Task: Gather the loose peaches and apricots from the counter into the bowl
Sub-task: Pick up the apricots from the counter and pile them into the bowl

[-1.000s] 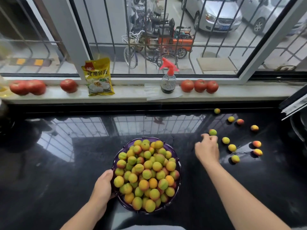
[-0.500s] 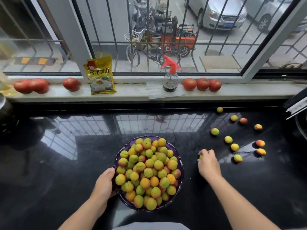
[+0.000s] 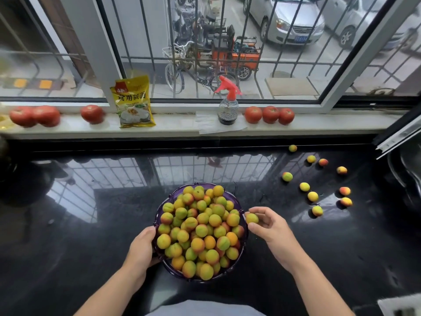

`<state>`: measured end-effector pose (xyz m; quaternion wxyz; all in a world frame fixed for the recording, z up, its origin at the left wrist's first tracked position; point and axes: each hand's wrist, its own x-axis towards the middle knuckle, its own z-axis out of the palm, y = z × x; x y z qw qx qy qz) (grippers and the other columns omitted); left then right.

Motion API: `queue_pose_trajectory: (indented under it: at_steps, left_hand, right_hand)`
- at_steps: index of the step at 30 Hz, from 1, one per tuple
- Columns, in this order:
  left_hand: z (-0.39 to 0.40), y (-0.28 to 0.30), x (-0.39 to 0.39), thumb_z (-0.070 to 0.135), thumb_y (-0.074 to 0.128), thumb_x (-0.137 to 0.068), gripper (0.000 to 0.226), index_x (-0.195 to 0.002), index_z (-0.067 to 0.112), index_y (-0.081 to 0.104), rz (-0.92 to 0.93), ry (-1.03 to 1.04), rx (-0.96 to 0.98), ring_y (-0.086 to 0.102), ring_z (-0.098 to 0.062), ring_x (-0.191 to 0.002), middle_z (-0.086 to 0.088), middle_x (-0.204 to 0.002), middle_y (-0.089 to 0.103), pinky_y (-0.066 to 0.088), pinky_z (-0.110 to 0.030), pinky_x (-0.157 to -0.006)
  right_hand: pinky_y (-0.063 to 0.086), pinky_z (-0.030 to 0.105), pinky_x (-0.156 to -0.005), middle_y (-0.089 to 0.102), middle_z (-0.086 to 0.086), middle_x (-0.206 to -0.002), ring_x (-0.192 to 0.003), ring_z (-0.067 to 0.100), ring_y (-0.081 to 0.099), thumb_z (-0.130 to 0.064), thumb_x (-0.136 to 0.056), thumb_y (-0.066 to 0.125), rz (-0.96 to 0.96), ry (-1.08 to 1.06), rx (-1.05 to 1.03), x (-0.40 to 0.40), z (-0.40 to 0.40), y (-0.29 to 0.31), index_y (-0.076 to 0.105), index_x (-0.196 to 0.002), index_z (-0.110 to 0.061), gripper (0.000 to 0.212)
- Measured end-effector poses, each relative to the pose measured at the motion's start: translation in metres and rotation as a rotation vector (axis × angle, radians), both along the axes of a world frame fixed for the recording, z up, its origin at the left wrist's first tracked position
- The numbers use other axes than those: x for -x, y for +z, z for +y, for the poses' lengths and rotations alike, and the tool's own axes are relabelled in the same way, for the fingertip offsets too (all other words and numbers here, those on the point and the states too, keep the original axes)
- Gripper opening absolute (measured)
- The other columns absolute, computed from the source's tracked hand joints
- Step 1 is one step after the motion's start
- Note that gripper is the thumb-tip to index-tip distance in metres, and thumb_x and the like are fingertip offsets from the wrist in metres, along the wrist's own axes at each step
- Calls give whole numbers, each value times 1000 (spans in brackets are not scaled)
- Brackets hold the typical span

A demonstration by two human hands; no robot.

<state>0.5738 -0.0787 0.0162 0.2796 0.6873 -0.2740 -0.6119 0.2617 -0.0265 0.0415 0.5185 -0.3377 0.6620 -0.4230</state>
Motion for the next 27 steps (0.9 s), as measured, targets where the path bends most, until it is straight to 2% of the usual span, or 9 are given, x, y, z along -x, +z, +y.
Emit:
queue_pose_trajectory:
  at_steps: [3,5,7,9,11,14,21,24,27]
  left_hand:
    - [0,-1,0,26,40,-110,34,-106,16,73,4,-2,-6,72,-27,-85,-8,-96,81,56,-38,-71]
    - [0,0,0,27,40,-110,35,-107,16,73,4,-4,-13,73,-28,-88,-7,-95,81,57,-39,-74]
    - [0,-1,-1,26,39,-110,35,-108,15,72,0,-4,-13,73,-29,-89,-8,-96,81,58,-41,-77]
    - [0,-1,-2,25,40,-110,35,-108,14,72,-1,1,-11,73,-29,-88,-10,-98,80,58,-41,-77]
    - [0,0,-2,25,40,-110,35,-107,14,73,-3,-2,-9,73,-28,-88,-8,-95,80,58,-39,-74]
    - [0,1,-2,25,40,-110,35,-105,14,73,-1,0,-13,72,-28,-87,-6,-91,80,57,-37,-71]
    - [-1,-2,-3,26,41,-109,34,-107,16,73,2,-3,-14,73,-31,-93,-6,-95,80,59,-40,-75]
    - [-1,-4,-3,28,41,-110,34,-109,17,73,-5,-2,-16,72,-31,-94,-8,-98,80,58,-40,-76]
    - [-2,-7,-3,27,42,-110,33,-108,17,73,10,34,-30,71,-31,-93,-9,-100,79,56,-40,-75]
  right_hand:
    - [55,40,-100,74,5,-115,-111,22,69,0,-89,73,-69,18,24,-2,-11,3,70,-117,-20,36]
    - [56,39,-98,75,8,-111,-107,24,69,-4,-90,73,-38,61,16,-5,-21,5,71,-116,-24,33]
    - [57,28,-88,72,7,-107,-100,22,70,-13,-93,71,185,158,2,-9,-36,8,69,-116,-29,28]
    - [52,19,-80,63,-3,-109,-93,11,66,-22,-94,70,510,248,13,-17,-53,9,68,-119,-30,26]
    - [50,25,-86,54,-9,-111,-97,11,61,-30,-94,68,731,286,-9,-26,-65,7,66,-125,-28,31]
    - [47,34,-93,52,-4,-120,-112,21,56,-35,-96,63,882,327,-143,-38,-72,5,60,-131,-25,36]
    - [46,35,-92,50,-1,-124,-114,24,55,-35,-98,60,880,296,-192,-48,-74,-3,58,-132,-24,36]
    - [43,30,-88,52,-2,-124,-112,20,55,-38,-96,62,788,256,-177,-42,-72,-4,57,-134,-26,40]
    - [43,30,-89,56,-2,-114,-104,16,56,-37,-94,65,667,86,-97,-24,-66,-8,62,-129,-25,37]
